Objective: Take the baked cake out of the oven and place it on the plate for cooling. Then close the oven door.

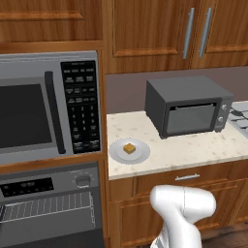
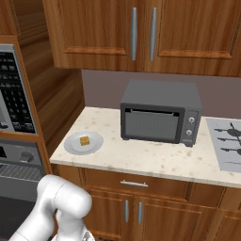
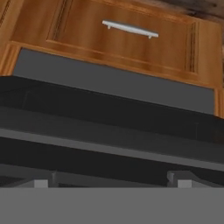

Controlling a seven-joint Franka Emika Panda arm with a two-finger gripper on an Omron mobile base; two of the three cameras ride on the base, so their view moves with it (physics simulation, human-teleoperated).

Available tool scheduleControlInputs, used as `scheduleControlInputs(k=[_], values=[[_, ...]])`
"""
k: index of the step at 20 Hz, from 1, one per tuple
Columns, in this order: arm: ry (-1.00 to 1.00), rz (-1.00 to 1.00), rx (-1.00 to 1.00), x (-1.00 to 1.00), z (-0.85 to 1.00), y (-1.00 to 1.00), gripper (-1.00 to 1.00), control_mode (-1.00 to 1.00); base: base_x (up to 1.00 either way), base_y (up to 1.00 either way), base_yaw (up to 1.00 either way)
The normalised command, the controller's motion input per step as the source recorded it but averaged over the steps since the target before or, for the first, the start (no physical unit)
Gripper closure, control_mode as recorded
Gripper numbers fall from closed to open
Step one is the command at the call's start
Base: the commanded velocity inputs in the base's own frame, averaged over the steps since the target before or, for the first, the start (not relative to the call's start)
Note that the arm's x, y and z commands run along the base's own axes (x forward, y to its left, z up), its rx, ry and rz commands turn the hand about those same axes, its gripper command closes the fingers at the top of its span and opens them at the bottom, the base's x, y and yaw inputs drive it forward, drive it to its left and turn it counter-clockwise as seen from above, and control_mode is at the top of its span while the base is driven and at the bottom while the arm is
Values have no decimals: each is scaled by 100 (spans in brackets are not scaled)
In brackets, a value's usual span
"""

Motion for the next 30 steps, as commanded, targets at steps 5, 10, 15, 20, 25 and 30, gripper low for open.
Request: scheduleControlInputs(k=[5, 10, 15, 20, 25, 30], values=[[-5, 0, 0, 70, 0, -11, -100, -100, 0, 0, 0], [-6, 0, 0, 71, 0, -12, -100, -100, 0, 0, 0], [-8, 0, 0, 72, 0, -13, -100, -100, 0, 0, 0], [-12, 0, 0, 72, 0, -14, -100, -100, 0, 0, 0], [-14, 0, 0, 73, 0, -16, -100, -100, 0, 0, 0], [-11, 0, 1, 75, 3, -18, -100, -100, 0, 0, 0]])
